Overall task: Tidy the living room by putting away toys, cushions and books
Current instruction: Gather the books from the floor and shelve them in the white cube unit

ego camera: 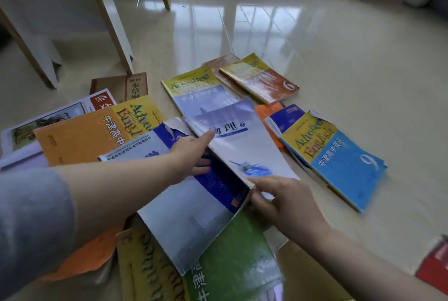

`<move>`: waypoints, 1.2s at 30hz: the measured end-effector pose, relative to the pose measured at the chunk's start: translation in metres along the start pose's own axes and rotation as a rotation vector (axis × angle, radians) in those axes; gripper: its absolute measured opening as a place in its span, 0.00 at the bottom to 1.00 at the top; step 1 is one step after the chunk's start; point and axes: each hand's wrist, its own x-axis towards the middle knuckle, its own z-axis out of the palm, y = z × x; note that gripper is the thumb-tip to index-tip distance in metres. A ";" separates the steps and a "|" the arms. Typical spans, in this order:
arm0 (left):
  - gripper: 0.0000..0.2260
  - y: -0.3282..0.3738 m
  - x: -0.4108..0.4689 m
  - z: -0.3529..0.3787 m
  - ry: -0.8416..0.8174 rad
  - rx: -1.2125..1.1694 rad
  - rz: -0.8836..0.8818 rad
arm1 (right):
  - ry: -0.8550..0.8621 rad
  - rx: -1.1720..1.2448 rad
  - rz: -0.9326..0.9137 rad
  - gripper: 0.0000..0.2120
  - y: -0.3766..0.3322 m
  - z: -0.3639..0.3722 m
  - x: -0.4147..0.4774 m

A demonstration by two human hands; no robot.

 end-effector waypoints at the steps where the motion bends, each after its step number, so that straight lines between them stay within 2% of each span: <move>1: 0.23 0.002 0.001 0.003 -0.003 -0.073 -0.016 | -0.004 0.020 -0.021 0.17 -0.002 -0.001 -0.002; 3: 0.21 0.001 -0.001 0.008 -0.016 -0.147 -0.012 | -0.002 0.060 -0.047 0.15 -0.005 -0.006 -0.008; 6: 0.14 -0.006 -0.008 0.014 -0.033 -0.111 -0.016 | -0.074 0.086 -0.103 0.14 -0.008 -0.017 -0.015; 9: 0.14 -0.010 -0.015 0.016 -0.061 -0.110 0.013 | -0.240 0.088 -0.126 0.24 -0.003 -0.024 -0.021; 13: 0.15 -0.008 -0.029 0.009 -0.081 -0.118 0.112 | -0.256 0.206 0.214 0.36 0.020 -0.020 -0.022; 17: 0.16 -0.019 -0.055 -0.014 -0.095 -0.159 0.127 | -0.203 0.379 0.496 0.34 0.022 -0.016 -0.001; 19: 0.15 -0.030 -0.067 -0.029 -0.075 -0.183 0.108 | -0.271 0.362 0.622 0.37 0.023 -0.014 0.008; 21: 0.14 -0.042 -0.077 -0.048 -0.035 -0.187 0.094 | -0.332 0.408 0.682 0.36 0.018 -0.010 0.015; 25: 0.13 -0.071 -0.087 -0.085 0.054 -0.183 0.078 | -0.316 0.561 0.600 0.10 -0.004 0.006 0.025; 26: 0.13 -0.077 -0.087 -0.094 0.082 -0.170 0.083 | -0.289 0.546 0.537 0.07 -0.012 0.010 0.027; 28: 0.13 -0.086 -0.086 -0.105 0.119 -0.129 0.093 | -0.229 0.436 0.374 0.04 -0.026 0.014 0.032; 31: 0.09 -0.089 -0.081 -0.114 0.115 -0.056 0.050 | -0.190 0.245 0.185 0.09 -0.041 0.023 0.039; 33: 0.07 -0.089 -0.075 -0.119 0.103 -0.059 0.004 | -0.183 0.123 0.139 0.06 -0.044 0.029 0.049; 36: 0.04 -0.091 -0.064 -0.120 0.126 0.038 -0.003 | -0.216 -0.083 0.129 0.11 -0.039 0.031 0.059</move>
